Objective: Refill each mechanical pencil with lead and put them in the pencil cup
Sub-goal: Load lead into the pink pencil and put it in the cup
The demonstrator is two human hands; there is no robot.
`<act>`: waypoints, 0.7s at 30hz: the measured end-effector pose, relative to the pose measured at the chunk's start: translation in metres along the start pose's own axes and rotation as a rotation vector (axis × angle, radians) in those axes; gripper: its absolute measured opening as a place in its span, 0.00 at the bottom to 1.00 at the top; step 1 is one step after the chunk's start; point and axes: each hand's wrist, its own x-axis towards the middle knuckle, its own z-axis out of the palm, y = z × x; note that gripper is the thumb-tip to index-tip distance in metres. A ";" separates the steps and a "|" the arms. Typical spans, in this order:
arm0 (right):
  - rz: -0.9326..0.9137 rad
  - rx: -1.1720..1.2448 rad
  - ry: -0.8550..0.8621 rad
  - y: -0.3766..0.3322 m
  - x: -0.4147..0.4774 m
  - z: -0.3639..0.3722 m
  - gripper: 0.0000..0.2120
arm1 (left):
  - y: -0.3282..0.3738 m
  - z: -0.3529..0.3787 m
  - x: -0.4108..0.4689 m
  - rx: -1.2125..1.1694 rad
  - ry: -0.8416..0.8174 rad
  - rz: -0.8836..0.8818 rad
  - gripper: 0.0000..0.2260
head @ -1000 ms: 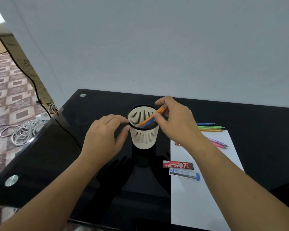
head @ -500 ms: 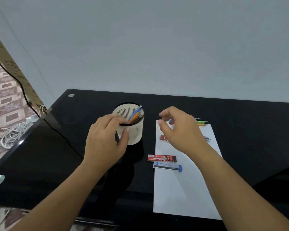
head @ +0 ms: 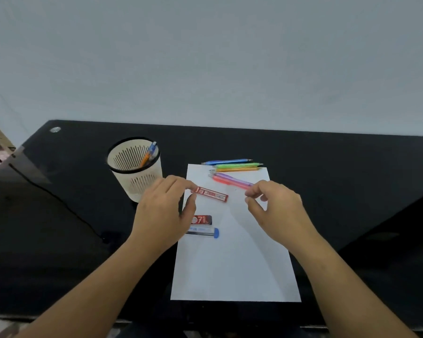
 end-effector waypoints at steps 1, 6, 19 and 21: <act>-0.004 -0.004 0.002 0.004 0.002 0.000 0.03 | 0.001 0.004 0.002 0.002 -0.006 -0.006 0.07; 0.002 -0.024 0.008 0.018 0.027 0.007 0.05 | 0.000 0.022 0.022 0.045 -0.057 -0.037 0.09; -0.074 -0.208 -0.080 0.036 0.074 0.033 0.11 | -0.009 0.065 0.051 0.101 -0.277 -0.159 0.14; -0.099 -0.231 -0.070 0.037 0.072 0.033 0.11 | -0.009 0.068 0.049 0.095 -0.280 -0.150 0.13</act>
